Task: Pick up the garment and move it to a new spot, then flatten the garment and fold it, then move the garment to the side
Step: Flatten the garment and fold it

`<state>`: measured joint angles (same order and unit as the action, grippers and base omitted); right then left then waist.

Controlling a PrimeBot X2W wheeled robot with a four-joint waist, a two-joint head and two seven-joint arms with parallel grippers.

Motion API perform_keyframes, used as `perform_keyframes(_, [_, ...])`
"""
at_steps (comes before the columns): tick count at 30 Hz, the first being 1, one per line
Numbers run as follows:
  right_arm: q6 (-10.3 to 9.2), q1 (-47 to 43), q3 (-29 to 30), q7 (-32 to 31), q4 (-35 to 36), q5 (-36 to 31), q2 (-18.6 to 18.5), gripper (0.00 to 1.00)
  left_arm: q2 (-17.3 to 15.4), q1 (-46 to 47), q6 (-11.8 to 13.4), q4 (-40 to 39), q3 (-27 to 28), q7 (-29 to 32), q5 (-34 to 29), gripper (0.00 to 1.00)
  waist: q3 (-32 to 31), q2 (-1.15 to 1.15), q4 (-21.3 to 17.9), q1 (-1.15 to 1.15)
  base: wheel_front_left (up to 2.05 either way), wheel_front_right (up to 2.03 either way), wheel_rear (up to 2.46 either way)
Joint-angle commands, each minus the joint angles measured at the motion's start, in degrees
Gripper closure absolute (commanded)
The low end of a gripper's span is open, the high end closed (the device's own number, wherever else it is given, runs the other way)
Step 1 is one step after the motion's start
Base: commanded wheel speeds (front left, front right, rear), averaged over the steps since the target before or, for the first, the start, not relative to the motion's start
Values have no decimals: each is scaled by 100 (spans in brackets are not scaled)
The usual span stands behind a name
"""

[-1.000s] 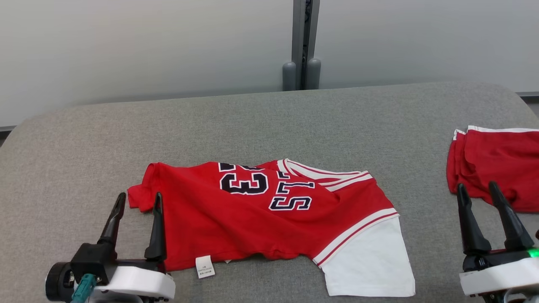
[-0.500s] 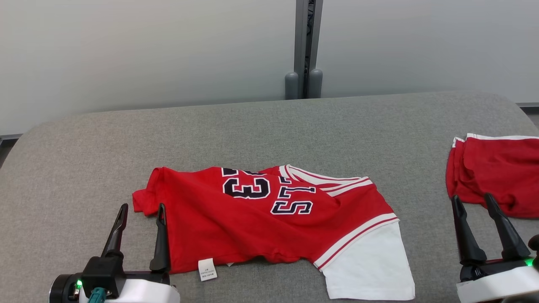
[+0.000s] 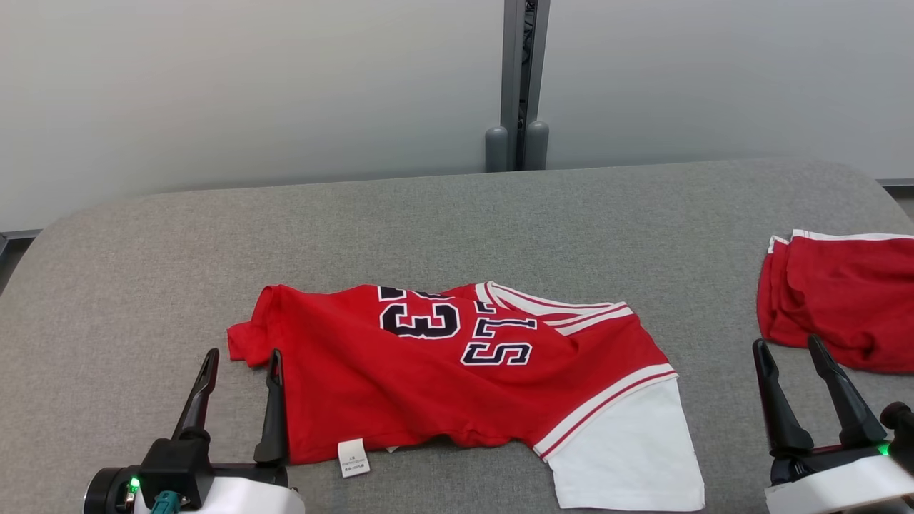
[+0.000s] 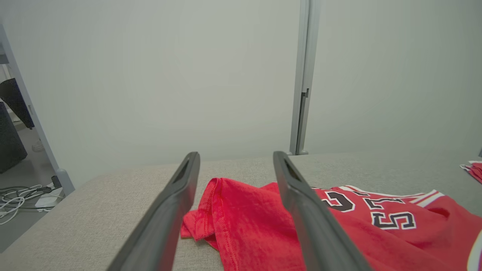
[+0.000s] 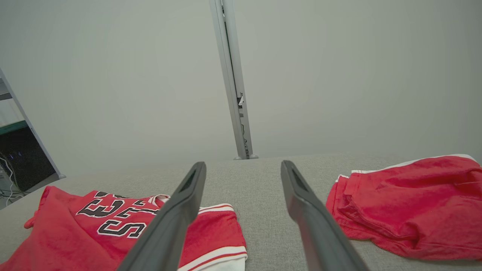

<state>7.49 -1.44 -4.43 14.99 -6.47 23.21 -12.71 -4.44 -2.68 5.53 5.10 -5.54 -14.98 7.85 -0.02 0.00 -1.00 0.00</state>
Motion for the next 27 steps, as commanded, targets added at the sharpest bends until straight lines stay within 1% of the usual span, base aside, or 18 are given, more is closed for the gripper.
perform_keyframes(1, [1, 14, -5, 25, -18, 1, -4, 0, -5, -1, -19, -5, 51, -26, -40, 0, -1, 0, 4, 0, 0, 0, 0])
perform_keyframes(7, [1, 14, -13, 25, -85, 50, 3, 0, 34, -3, -113, -5, 138, -26, -67, 0, -33, 0, 33, 0, 0, 0, 0])
perform_keyframes(10, [1, -38, -175, 24, -369, 160, -89, 0, 50, -65, -287, 330, 170, 8, 230, 0, -54, 0, 46, 0, 0, 0, 0])
perform_keyframes(12, [1, 2, -336, -115, -620, 321, -205, 0, 20, -5, -467, 674, 150, 393, 452, 0, -61, 0, 60, 0, 0, 0, 0])
perform_keyframes(15, [1, 126, -623, -551, -929, 548, -397, 0, -204, 187, -625, 1087, 59, 1197, 483, 0, -47, 0, 73, 0, 0, 0, 0])
perform_keyframes(20, [1, 300, -1045, -1503, -1208, 1004, -617, 0, -412, 307, -809, 1322, 23, 2164, 677, 0, 45, 0, 26, 0, 0, 0, 0])
perform_keyframes(21, [1, 357, -1166, -1886, -1230, 1178, -659, 0, -466, 356, -851, 1285, 17, 2453, 752, 0, 115, 0, 8, 0, 0, 0, 0])
perform_keyframes(27, [1, 463, -1312, -2642, -1210, 1486, -674, 0, -504, 447, -865, 1069, -79, 2921, 800, 0, 325, 0, -4, 0, 0, 0, 0])
